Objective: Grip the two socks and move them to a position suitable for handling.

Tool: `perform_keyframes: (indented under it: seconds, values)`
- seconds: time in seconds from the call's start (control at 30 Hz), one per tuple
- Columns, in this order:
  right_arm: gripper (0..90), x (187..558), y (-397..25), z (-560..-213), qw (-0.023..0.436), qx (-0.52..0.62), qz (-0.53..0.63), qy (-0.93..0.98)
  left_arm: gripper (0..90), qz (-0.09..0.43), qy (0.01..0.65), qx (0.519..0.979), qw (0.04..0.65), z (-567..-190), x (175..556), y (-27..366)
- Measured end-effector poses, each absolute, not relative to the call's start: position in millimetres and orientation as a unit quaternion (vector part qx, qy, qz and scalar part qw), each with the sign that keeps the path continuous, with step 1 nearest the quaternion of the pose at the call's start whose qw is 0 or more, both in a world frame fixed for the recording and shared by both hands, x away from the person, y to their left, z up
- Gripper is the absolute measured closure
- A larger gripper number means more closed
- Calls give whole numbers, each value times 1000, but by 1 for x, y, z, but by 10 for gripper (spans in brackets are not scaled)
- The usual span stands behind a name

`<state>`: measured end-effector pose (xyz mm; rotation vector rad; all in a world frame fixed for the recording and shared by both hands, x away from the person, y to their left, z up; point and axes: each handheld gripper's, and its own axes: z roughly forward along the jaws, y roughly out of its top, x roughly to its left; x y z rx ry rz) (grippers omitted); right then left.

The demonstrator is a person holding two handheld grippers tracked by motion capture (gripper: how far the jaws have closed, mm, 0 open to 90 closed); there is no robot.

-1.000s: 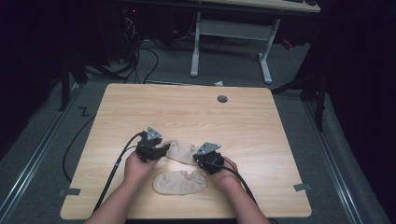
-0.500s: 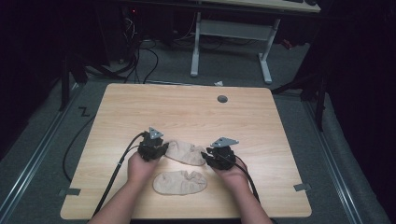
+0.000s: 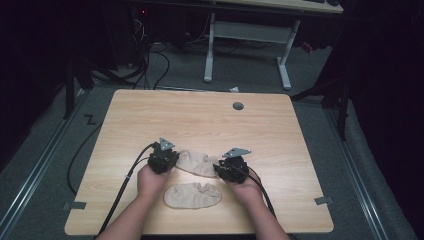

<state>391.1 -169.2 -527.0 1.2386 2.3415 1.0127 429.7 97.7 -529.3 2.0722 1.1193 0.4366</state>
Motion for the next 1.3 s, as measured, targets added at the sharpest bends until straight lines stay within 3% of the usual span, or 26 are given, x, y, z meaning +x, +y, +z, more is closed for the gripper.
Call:
perform_keyframes:
  seconds: [0.23,1.3]
  values:
    - [850,390,-166,-526,155,424,348,822,864,167,433,805,370,-530,426,100]
    - [861,370,-155,-500,211,370,386,818,868,174,408,795,413,-495,381,124]
